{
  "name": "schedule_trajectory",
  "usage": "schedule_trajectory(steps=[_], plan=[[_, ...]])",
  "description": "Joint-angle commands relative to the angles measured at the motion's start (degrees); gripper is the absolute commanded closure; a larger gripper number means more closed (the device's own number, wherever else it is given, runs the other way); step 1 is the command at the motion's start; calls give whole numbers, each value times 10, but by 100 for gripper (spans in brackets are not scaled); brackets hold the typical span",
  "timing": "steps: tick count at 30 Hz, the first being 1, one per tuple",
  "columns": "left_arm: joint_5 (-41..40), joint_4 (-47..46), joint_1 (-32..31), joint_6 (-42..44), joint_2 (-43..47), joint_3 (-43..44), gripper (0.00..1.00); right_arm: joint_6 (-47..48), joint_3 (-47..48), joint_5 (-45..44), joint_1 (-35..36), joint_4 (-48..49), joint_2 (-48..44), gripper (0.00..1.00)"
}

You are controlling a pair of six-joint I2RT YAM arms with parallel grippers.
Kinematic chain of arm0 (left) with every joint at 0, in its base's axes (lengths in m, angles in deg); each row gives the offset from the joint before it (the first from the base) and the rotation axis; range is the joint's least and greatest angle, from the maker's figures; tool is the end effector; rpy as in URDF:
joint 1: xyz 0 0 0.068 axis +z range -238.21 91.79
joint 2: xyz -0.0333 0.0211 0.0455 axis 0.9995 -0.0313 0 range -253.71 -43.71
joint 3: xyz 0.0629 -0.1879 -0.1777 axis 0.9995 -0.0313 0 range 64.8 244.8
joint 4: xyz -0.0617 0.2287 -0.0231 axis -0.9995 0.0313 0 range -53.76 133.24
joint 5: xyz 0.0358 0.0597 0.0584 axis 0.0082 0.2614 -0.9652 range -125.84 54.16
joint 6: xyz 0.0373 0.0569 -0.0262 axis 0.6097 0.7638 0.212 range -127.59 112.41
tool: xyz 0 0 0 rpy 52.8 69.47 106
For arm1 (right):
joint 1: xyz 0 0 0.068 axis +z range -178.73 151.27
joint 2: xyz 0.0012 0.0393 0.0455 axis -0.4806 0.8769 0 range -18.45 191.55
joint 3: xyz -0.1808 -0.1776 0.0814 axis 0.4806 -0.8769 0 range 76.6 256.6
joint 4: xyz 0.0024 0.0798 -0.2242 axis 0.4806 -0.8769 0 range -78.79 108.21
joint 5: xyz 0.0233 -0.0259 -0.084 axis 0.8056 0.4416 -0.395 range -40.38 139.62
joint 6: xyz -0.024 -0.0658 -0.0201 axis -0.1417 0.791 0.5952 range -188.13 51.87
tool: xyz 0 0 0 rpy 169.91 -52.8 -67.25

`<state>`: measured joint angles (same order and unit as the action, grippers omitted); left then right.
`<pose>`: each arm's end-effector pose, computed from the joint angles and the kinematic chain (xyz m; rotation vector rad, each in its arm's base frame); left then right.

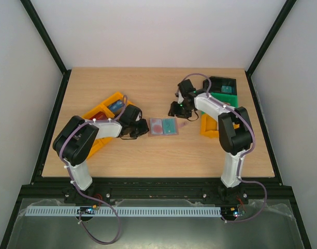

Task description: Take the credit cards out of the card holder

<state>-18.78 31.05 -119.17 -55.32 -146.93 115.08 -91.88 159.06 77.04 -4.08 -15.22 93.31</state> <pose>0.2892 -0.1941 0.1270 -0.2295 2.5896 -0.9367 0.3473 0.1900 0.1835 -0.1855 2.7663 0.8910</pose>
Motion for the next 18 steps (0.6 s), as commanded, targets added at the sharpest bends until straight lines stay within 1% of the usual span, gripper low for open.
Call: schedule_trajectory(steps=[1, 4, 5, 6, 8, 10, 13, 18], plan=[[-7, 8, -4, 11, -10, 12, 98, 35, 6, -85, -24, -78, 20, 49], [-6, 8, -5, 15, -9, 13, 98, 43, -13, -56, -24, -73, 38, 45], [-4, 7, -4, 19, -7, 14, 96, 43, -20, -48, -24, -66, 41, 45], [-1, 5, -5, 26, -5, 15, 92, 43, -29, -36, -24, -58, 43, 45], [6, -1, -5, 41, 6, 17, 77, 41, -43, -5, -23, -42, 49, 45], [17, -15, -5, 52, 19, 12, 65, 37, -58, 15, -23, -31, 53, 46], [45, -52, -5, 44, 32, -4, 52, 30, -79, 22, -23, -10, 50, 47], [91, -100, -4, 20, 30, -8, 35, 34, -86, 23, -23, -8, 53, 48]])
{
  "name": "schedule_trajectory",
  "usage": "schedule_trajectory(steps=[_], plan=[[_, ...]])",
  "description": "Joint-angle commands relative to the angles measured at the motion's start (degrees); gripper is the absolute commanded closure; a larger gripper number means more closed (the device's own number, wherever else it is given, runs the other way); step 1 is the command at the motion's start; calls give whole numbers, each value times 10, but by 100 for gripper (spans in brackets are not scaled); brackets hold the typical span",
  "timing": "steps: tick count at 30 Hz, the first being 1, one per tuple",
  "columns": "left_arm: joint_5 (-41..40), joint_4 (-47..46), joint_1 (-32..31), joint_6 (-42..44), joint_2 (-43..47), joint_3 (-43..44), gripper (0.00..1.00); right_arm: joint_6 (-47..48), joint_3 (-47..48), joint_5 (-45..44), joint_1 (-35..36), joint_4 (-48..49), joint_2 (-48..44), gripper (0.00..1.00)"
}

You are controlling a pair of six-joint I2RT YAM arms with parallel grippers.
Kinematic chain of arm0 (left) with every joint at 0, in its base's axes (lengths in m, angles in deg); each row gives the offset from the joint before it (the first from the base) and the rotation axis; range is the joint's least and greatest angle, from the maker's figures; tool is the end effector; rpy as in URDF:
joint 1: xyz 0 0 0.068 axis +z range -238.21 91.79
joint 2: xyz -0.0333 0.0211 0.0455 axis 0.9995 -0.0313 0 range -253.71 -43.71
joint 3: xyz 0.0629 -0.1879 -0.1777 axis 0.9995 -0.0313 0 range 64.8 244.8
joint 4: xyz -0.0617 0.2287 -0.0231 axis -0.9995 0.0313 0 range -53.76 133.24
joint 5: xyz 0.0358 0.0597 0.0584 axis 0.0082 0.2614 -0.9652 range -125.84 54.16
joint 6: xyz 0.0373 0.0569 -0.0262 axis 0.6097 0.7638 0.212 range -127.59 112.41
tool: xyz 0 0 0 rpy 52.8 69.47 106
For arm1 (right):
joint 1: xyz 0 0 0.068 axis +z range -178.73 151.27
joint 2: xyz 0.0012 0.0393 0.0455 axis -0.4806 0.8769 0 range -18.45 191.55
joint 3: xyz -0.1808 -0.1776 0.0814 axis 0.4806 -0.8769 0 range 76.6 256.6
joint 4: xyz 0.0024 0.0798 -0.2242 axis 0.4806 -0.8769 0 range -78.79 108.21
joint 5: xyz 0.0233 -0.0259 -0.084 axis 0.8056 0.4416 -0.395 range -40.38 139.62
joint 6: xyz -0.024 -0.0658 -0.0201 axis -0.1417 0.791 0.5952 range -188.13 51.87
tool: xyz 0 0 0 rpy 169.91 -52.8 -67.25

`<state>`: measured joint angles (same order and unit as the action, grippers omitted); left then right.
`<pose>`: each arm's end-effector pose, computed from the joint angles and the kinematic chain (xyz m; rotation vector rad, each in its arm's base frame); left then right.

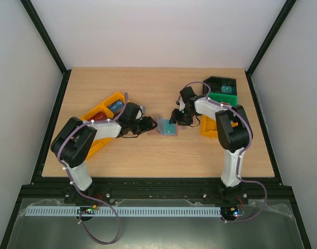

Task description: Take the credit cards out of the card holder

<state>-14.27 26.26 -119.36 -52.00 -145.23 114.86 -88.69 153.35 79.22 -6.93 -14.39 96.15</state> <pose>0.2905 -0.2016 0.1446 -0.0748 2.4920 -1.0598 0.3416 0.1688 0.1404 -0.1622 2.8789 0.8888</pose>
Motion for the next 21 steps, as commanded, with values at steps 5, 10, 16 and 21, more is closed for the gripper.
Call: schedule_trajectory(steps=[5, 10, 16, 21], plan=[[58, -66, -3, -20, 16, -1, 19, -3, -25, 10, 5, -14, 31, 49], [43, -75, -4, -27, -22, -5, 16, 0, -22, 15, 5, -12, 34, 49], [22, -74, -4, -19, -53, 9, 26, 0, -28, 46, 5, -2, 36, 49], [28, -93, -14, -19, -65, 17, 37, -3, -34, 103, 10, 18, 41, 49]])
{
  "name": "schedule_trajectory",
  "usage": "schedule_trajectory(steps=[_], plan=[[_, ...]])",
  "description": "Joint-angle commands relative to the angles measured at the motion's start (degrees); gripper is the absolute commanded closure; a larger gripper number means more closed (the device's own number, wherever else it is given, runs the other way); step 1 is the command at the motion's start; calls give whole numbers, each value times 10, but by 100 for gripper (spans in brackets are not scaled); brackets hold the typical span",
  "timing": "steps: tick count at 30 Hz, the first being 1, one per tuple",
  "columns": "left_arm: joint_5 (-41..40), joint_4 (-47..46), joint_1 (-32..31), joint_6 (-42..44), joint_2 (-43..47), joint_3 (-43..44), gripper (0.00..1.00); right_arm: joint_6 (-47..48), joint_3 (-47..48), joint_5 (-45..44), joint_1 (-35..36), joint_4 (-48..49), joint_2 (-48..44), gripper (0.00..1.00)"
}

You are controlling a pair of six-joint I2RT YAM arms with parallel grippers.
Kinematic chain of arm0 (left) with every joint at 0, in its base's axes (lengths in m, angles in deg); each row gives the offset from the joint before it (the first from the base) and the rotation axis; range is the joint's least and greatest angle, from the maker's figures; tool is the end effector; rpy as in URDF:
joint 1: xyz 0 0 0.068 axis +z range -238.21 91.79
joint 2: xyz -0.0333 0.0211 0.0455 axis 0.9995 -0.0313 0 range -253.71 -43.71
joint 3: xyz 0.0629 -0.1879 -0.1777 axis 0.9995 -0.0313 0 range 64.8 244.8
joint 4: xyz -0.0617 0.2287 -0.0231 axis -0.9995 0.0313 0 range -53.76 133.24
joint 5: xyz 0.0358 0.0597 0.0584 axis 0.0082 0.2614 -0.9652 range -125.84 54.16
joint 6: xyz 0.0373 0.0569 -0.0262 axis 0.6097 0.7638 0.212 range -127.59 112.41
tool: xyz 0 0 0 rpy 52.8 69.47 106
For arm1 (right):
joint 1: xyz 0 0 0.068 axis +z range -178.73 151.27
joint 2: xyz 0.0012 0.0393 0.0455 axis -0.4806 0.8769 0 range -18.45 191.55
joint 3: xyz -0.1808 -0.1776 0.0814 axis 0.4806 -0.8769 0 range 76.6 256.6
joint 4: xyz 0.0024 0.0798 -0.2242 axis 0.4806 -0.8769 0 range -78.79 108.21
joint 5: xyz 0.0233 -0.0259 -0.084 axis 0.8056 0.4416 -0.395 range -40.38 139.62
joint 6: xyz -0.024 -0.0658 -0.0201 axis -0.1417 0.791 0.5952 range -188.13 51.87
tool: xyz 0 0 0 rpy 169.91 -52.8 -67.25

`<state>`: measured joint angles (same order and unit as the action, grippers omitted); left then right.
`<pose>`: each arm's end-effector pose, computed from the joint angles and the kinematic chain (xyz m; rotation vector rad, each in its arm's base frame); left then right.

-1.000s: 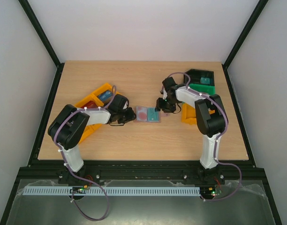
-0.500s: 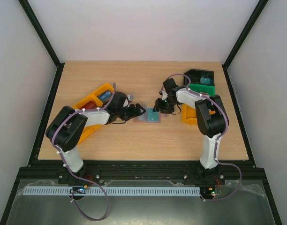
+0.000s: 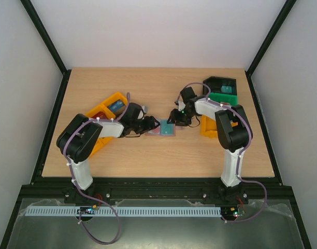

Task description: Take the credit cards out of the card holder

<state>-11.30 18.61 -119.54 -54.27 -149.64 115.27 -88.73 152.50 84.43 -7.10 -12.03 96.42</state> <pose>0.3001 -0.2121 0.1346 -0.0681 2.4480 -1.1618 0.3412 0.1724 0.1395 -0.1895 2.8487 1.0218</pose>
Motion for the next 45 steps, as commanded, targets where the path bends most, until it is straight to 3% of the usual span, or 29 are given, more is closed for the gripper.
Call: schedule_trajectory(steps=[1, 5, 10, 15, 20, 22, 24, 29, 32, 38, 45], plan=[[3, -21, -16, 4, -22, 15, 39, 0, -23, 61, 15, -5, 40, 49], [18, -39, -29, -12, -26, 18, 53, 4, -15, 89, 23, -3, 45, 51], [11, -10, -26, 1, -9, 18, 96, 7, -17, 89, 20, -5, 35, 51], [23, 44, -8, 48, 35, 34, 98, 15, -8, 105, -9, -19, 9, 50], [44, 185, 13, 179, 93, 150, 98, -22, 17, 173, -40, 6, -60, 40], [62, 249, 22, 237, 111, 209, 98, -56, 24, 203, -43, 35, -89, 28], [85, 300, 36, 283, 131, 256, 98, -105, 29, 227, -44, 80, -117, 2], [167, 319, 101, 304, 181, 312, 98, -270, 40, 311, -45, 302, -178, 1], [203, 364, 111, 375, 181, 378, 98, -363, 42, 344, -45, 452, -195, 1], [254, 366, 111, 404, 193, 454, 98, -402, 70, 360, -45, 531, -215, 1], [288, 333, 87, 382, 216, 459, 98, -468, 70, 345, -21, 639, -236, 1]])
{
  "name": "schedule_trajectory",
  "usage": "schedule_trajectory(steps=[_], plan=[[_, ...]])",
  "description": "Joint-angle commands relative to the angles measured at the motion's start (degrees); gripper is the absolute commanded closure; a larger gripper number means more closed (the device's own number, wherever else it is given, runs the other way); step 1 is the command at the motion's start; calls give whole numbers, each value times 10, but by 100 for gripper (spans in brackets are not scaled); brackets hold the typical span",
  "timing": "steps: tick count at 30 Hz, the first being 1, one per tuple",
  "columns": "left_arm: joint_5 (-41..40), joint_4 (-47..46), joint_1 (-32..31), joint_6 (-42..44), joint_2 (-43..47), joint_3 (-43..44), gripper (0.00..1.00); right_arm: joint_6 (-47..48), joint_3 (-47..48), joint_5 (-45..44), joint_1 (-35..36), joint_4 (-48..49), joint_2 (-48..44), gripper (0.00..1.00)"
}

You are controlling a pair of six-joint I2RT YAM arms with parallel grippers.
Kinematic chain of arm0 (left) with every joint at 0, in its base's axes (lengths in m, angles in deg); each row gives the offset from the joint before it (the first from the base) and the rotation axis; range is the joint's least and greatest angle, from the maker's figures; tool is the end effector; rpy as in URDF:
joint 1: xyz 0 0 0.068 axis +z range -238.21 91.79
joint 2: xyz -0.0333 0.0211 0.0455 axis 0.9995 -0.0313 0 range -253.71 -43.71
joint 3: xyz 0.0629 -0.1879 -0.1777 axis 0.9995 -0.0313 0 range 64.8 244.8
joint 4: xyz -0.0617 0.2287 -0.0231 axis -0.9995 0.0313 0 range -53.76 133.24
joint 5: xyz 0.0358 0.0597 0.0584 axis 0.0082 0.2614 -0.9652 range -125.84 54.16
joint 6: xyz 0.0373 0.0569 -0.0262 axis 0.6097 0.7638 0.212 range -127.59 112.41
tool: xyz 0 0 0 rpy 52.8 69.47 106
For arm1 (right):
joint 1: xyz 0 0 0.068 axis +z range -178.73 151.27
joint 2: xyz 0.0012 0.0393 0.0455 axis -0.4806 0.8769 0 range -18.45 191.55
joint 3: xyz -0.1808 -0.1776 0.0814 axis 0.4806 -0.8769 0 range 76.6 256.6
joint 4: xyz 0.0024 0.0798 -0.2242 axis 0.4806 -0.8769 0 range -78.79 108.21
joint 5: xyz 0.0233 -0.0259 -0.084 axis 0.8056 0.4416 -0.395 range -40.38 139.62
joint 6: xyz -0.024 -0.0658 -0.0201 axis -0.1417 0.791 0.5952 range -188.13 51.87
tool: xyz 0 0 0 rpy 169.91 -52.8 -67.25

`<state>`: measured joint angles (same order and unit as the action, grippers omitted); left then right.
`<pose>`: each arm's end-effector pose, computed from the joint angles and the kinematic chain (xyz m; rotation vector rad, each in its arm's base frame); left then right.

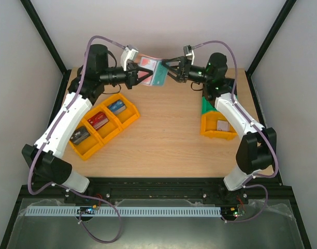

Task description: Take the credit cards out of the card holder

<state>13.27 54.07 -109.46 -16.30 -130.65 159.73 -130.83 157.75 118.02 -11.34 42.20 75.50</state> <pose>0.2887 -0.1614 0.4408 0.8331 1.6137 -1.1167 0.3265 0.1612 0.3986 -0.5378 1.7660 1.8538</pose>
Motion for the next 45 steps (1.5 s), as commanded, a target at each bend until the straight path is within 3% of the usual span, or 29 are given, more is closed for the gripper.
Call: schedule_trajectory(steps=[1, 7, 9, 15, 19, 24, 25, 26, 28, 30, 36, 40, 45], plan=[[41, -30, -16, -8, 29, 10, 98, -58, 16, 12, 28, 106, -27, 1], [30, -53, -10, -47, 37, -2, 98, -122, -29, 24, 45, 185, -54, 1], [31, -61, -9, -54, 40, -10, 98, -129, -39, 30, 46, 184, -61, 6], [26, -72, -9, -64, 51, -31, 98, -185, -62, 34, 47, 222, -73, 54], [22, -71, -10, -64, 51, -28, 98, -184, -60, 35, 56, 213, -80, 63], [13, -54, -10, -52, 55, -27, 98, -164, -54, 34, 56, 175, -87, 97], [5, -47, -10, -47, 58, -27, 98, -157, -49, 37, 55, 164, -87, 98], [-6, -37, -10, -42, 60, -28, 92, -151, -45, 41, 54, 154, -87, 98], [-38, -15, -9, -27, 67, -30, 69, -138, -35, 42, 50, 131, -86, 98], [-65, 3, -3, -5, 76, -34, 58, -115, -26, 60, 49, 96, -89, 98], [-132, 63, 11, 86, 101, -46, 42, -11, -4, 55, 48, -33, -104, 98], [-177, 78, 25, 109, 113, -42, 29, 170, 62, -21, 44, -270, -93, 98], [-180, 69, 78, 105, 112, -50, 26, 250, 66, -80, 44, -335, -83, 98]])
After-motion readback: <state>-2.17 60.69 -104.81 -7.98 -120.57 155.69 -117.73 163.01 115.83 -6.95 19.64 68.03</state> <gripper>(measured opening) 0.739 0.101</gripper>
